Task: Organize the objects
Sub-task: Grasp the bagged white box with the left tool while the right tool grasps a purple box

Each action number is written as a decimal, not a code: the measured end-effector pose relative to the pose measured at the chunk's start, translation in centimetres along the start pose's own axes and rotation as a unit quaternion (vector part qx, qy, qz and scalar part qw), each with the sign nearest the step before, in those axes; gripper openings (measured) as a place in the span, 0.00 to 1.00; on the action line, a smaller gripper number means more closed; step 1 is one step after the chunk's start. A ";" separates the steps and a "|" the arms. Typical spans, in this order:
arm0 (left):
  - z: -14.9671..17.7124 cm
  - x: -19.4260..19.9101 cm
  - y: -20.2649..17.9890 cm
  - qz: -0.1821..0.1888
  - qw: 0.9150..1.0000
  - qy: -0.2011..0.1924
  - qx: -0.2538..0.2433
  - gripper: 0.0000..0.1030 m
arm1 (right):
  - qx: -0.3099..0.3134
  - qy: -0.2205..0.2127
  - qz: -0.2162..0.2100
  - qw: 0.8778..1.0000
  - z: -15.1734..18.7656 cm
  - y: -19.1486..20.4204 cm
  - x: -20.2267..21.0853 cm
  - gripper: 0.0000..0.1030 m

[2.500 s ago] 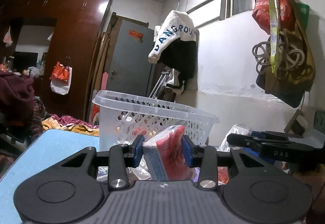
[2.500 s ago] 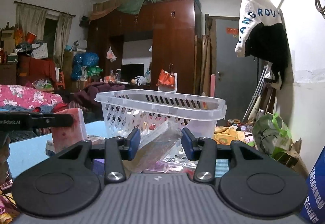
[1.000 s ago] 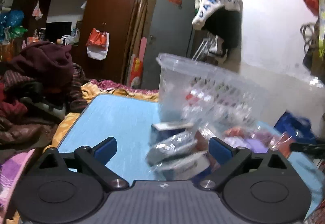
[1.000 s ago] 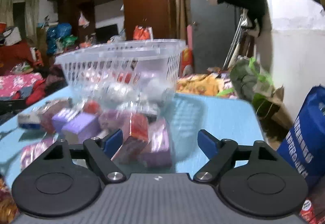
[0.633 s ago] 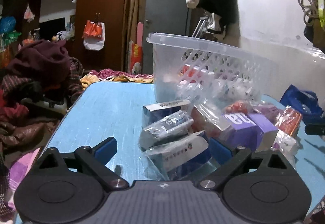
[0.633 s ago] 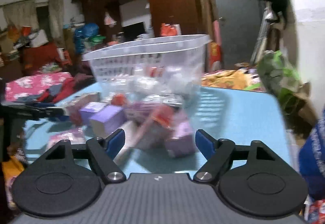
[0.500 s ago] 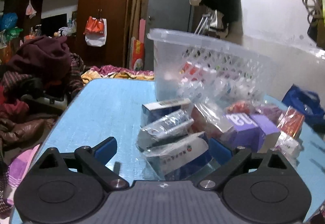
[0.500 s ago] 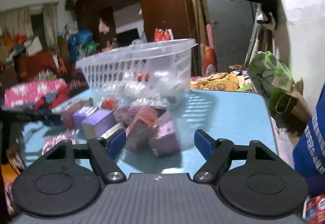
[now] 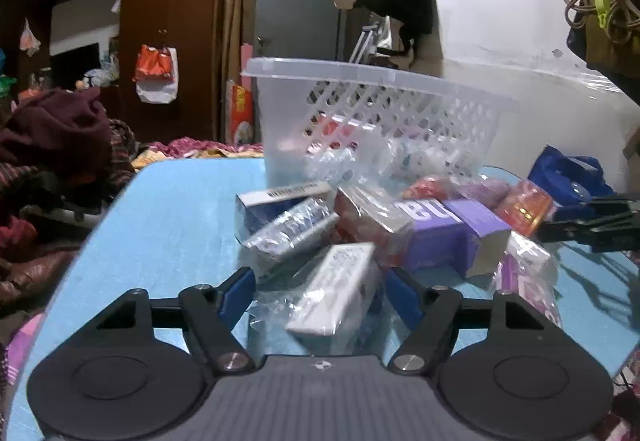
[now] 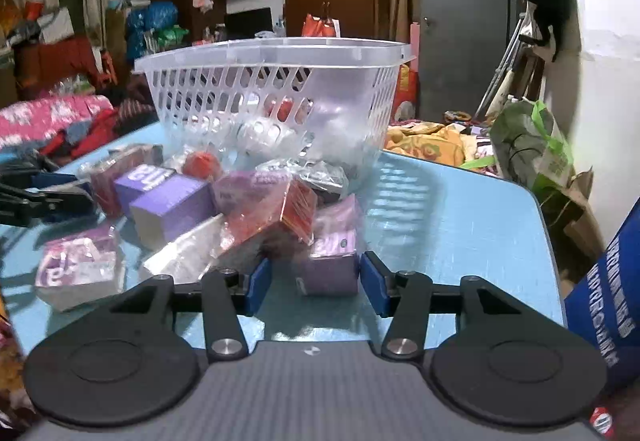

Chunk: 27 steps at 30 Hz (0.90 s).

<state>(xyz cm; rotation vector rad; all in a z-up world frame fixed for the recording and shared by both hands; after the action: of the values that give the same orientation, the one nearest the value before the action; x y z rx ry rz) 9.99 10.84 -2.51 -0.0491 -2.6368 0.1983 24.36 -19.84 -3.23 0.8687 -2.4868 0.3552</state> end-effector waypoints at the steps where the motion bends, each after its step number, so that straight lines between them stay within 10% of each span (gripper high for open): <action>1: 0.1 0.0 0.0 0.001 1.000 0.000 0.000 0.73 | 0.001 0.002 0.004 1.000 0.0 0.1 0.0 0.51; 11: 1.6 0.4 -0.9 0.022 0.999 -0.017 -0.023 0.61 | 0.026 0.016 0.034 0.999 -0.8 0.6 -1.0 0.53; 13: 1.8 0.9 -1.0 0.026 0.999 -0.030 -0.026 0.54 | 0.028 0.030 0.033 0.999 -0.8 0.5 -1.4 0.40; 27: 2.0 3.9 -1.2 0.038 0.991 -0.125 -0.020 0.40 | 0.000 -0.061 0.066 0.996 0.3 -0.4 4.4 0.40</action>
<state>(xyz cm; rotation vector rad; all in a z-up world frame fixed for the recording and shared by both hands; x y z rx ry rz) 5.64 9.69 -2.22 -0.1478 -2.8908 0.1871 21.52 -22.46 -1.16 0.7493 -2.6641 0.3563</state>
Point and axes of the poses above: each gripper's, at about its wrist camera, not at the fingertips, and x roughly against the way its jaws point, y to its left, z to its underside, the point moved 1 cm from there along -x, roughly the way its jaws point, and after that the axes turned 5 degrees about x, right-handed, at the moved point
